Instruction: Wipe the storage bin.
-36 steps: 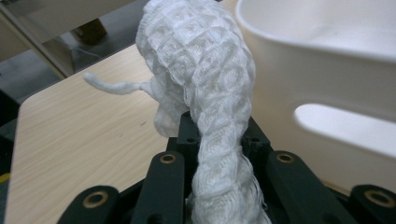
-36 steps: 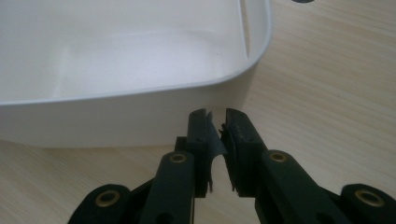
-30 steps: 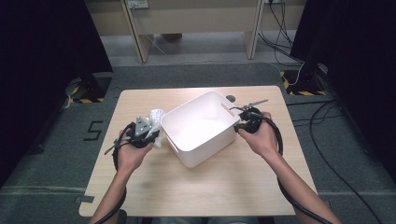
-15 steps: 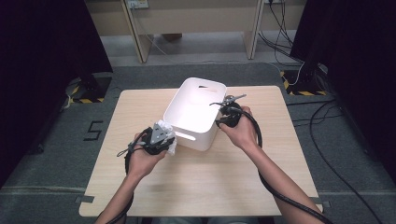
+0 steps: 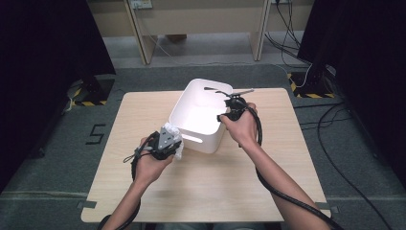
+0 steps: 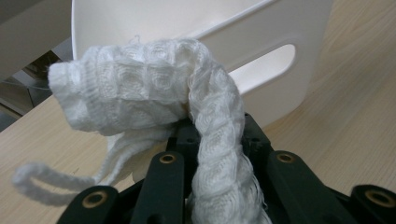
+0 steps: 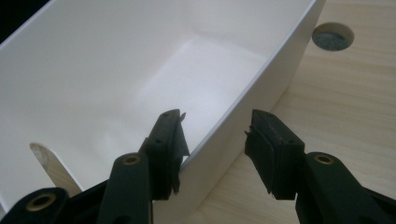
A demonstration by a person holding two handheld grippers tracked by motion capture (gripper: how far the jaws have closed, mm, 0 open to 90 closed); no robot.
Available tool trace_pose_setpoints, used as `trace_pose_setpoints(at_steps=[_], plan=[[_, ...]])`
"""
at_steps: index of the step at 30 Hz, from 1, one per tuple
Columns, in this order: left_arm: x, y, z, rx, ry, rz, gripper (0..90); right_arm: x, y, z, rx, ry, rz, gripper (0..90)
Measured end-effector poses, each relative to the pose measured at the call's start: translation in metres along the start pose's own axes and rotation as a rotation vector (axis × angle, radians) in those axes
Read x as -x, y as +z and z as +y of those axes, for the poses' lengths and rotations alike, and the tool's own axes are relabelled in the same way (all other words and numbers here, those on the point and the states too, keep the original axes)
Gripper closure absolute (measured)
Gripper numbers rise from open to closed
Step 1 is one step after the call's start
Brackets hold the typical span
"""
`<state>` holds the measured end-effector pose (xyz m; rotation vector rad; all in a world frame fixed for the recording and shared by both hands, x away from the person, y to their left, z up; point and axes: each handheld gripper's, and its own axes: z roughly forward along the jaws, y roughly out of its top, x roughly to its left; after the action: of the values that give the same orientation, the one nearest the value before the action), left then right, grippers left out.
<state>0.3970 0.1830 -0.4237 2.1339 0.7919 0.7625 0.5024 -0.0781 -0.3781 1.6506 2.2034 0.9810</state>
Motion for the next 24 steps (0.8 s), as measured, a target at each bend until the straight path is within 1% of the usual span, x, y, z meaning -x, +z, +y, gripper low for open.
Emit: trace_pose_setpoints(at_steps=[1,2,4,5,7,9,10,11,12,14,16,17,19,21,23,24], plan=[[0.001,0.0,0.0,0.001,0.002,0.001,74.5,-0.002,0.002,-0.001,-0.005,-0.003,0.003,57.3],[0.002,0.0,0.001,-0.002,0.005,-0.002,74.5,-0.004,0.003,-0.001,-0.011,-0.004,-0.006,57.6],[0.003,0.0,0.0,-0.006,0.014,0.001,74.5,-0.008,0.002,-0.001,-0.019,-0.037,-0.037,59.3],[0.004,-0.001,0.0,-0.004,0.013,-0.004,74.5,-0.008,0.001,0.0,-0.027,-0.039,-0.044,60.3],[0.008,-0.002,-0.001,-0.006,0.029,-0.013,74.4,-0.007,0.0,0.002,-0.038,-0.056,-0.058,63.3],[0.014,-0.004,-0.001,-0.004,0.029,-0.021,74.3,-0.004,-0.002,0.002,-0.036,-0.074,-0.072,66.5],[0.014,-0.004,-0.001,-0.004,0.029,-0.021,74.3,-0.002,-0.003,0.002,-0.034,-0.091,-0.077,67.8],[0.021,-0.006,-0.001,0.001,0.042,-0.028,74.2,-0.002,-0.003,0.002,-0.031,-0.099,-0.085,68.9],[0.024,-0.006,0.0,0.002,0.049,-0.027,74.1,-0.001,-0.004,0.001,-0.025,-0.111,-0.092,69.7],[0.03,-0.006,0.001,0.016,0.047,-0.03,74.1,-0.002,-0.005,-0.001,-0.014,-0.136,-0.106,70.9],[0.032,-0.006,0.002,0.027,0.043,-0.029,74.1,-0.004,-0.006,-0.004,-0.002,-0.165,-0.118,71.1],[0.032,-0.006,0.002,0.034,0.042,-0.026,74.1,-0.005,-0.007,-0.006,0.003,-0.172,-0.121,71.0],[0.032,-0.006,0.002,0.031,0.047,-0.024,74.2,-0.006,-0.008,-0.009,0.015,-0.187,-0.123,70.9],[0.031,-0.006,0.002,0.036,0.042,-0.024,74.2,-0.006,-0.01,-0.012,0.022,-0.199,-0.117,70.8],[0.03,-0.007,0.003,0.042,0.042,-0.02,74.2,-0.006,-0.011,-0.014,0.03,-0.208,-0.115,71.0],[0.03,-0.008,0.004,0.039,0.046,-0.024,74.2,-0.005,-0.011,-0.015,0.035,-0.209,-0.116,71.1]])
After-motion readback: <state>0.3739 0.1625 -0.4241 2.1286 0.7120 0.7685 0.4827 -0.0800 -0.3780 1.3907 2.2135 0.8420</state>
